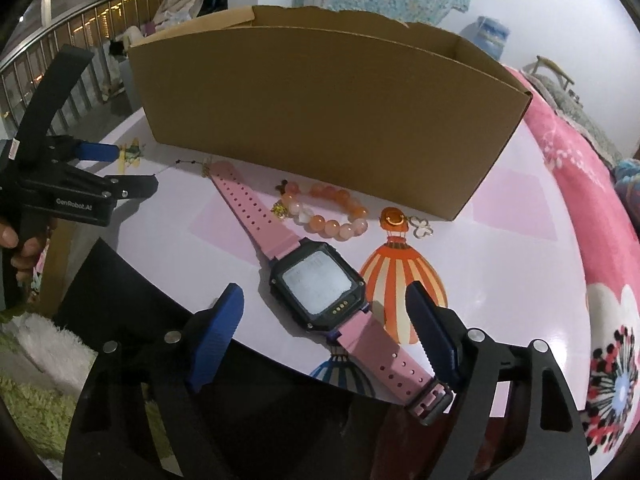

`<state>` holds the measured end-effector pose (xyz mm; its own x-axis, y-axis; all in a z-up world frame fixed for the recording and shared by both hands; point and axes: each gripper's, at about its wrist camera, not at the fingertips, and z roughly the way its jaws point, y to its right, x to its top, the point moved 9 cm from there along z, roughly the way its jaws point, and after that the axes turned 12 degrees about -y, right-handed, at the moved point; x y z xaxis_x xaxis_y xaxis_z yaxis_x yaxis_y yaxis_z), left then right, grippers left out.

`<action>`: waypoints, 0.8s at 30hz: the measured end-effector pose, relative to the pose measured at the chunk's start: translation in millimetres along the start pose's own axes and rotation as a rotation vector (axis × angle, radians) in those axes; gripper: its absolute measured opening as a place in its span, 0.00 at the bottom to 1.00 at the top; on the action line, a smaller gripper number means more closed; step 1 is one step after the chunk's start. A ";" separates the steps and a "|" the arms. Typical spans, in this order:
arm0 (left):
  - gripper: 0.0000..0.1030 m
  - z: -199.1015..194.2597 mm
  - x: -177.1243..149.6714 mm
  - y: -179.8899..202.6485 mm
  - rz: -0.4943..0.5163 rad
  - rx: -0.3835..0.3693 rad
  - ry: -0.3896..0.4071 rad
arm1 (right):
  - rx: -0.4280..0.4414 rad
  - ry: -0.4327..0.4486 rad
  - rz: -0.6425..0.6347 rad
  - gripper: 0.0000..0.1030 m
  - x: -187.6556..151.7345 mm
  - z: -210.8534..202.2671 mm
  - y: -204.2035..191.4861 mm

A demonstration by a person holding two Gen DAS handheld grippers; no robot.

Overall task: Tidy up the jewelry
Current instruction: 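Move the right gripper over the pink watch strap and close on it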

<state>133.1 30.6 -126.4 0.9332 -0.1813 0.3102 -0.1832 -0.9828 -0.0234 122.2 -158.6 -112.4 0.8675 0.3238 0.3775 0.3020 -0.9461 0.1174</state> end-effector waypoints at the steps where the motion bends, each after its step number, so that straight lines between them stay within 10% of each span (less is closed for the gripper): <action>1: 0.96 -0.4 0.6 -0.2 -0.002 0.003 -0.005 | 0.000 -0.006 0.003 0.75 -0.9 0.0 0.6; 24: 0.96 -1.5 7.6 1.9 -0.039 0.031 -0.061 | 0.024 -0.088 -0.026 0.54 -1.2 3.2 24.3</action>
<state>139.4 27.3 -122.7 0.9567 -0.1439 0.2529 -0.1376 -0.9896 -0.0426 129.7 -181.9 -112.9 0.8903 0.3488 0.2928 0.3331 -0.9372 0.1037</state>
